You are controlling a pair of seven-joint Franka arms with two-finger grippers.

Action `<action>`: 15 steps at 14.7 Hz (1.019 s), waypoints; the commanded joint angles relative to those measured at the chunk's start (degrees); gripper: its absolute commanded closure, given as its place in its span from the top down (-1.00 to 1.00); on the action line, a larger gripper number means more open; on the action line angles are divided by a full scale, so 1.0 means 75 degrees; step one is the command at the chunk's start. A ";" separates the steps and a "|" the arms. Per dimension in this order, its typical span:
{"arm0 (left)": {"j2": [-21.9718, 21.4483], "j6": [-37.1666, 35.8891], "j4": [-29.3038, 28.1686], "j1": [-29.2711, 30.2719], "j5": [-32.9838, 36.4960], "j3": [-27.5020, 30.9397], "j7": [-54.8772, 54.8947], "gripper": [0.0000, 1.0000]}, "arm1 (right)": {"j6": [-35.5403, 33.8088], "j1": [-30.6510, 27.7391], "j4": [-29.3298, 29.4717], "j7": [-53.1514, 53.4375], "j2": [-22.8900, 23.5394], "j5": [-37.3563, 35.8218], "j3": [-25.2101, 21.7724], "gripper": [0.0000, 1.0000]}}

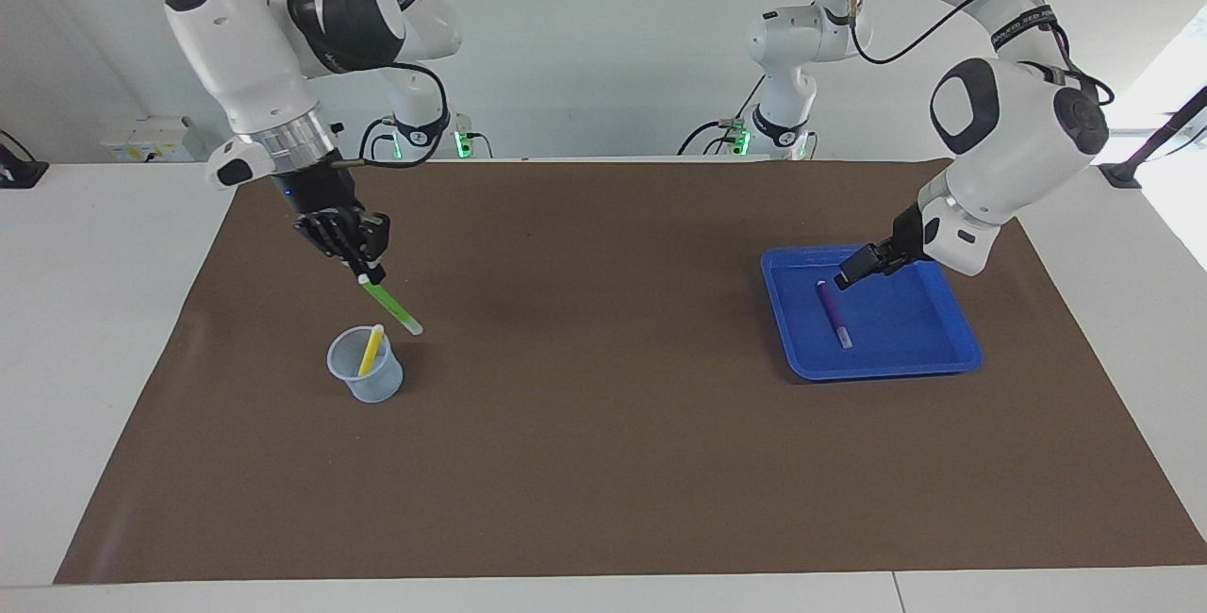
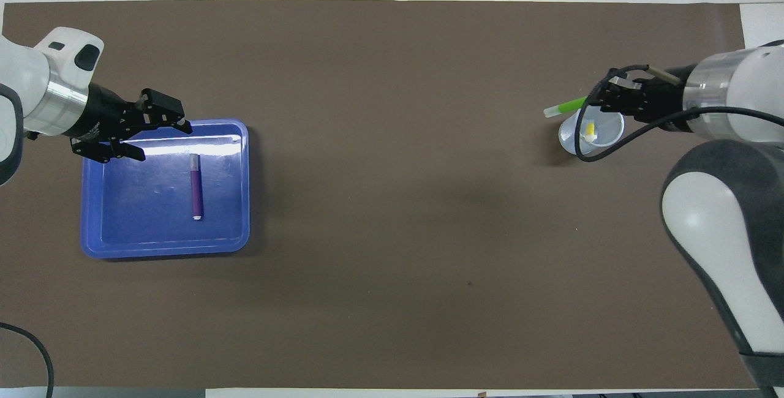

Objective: Right arm passes pens to left for tray arrangement
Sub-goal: 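Pull the green pen from the cup with the right gripper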

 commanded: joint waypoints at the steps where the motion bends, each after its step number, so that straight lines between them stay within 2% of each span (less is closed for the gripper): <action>1: -0.0570 -0.0203 -0.0011 -0.0056 -0.0507 0.0000 -0.1676 1.00 | -0.0122 -0.0058 0.0925 0.1189 0.0576 0.0638 0.0379 -1.00; 3: -0.0781 -0.0121 -0.0011 -0.0079 -0.0858 -0.0047 -0.2964 1.00 | -0.0145 -0.0047 0.1160 0.1753 0.0717 0.1318 0.0439 -1.00; 5: -0.0969 0.0054 -0.0023 -0.0080 -0.1221 -0.0198 -0.4067 1.00 | -0.0076 -0.0035 0.1290 0.2582 0.0835 0.1777 0.0765 -1.00; 7: -0.1086 0.0323 -0.0058 -0.0091 -0.1596 -0.0281 -0.5134 1.00 | 0.0030 -0.0035 0.1360 0.3789 0.0882 0.1825 0.1187 -1.00; 11: -0.1286 0.1014 -0.0140 -0.0114 -0.2253 -0.0714 -0.6810 1.00 | 0.0042 -0.0035 0.1571 0.5185 0.0964 0.2082 0.1926 -1.00; 13: -0.1321 0.1238 -0.0222 -0.0371 -0.2475 -0.0739 -0.7386 1.00 | 0.0124 -0.0012 0.1583 0.5807 0.0975 0.2084 0.2219 -1.00; 15: -0.1531 0.1565 -0.0653 -0.0629 -0.2989 -0.0739 -0.7715 1.00 | 0.0159 -0.0012 0.1606 0.6394 0.0975 0.2048 0.2594 -1.00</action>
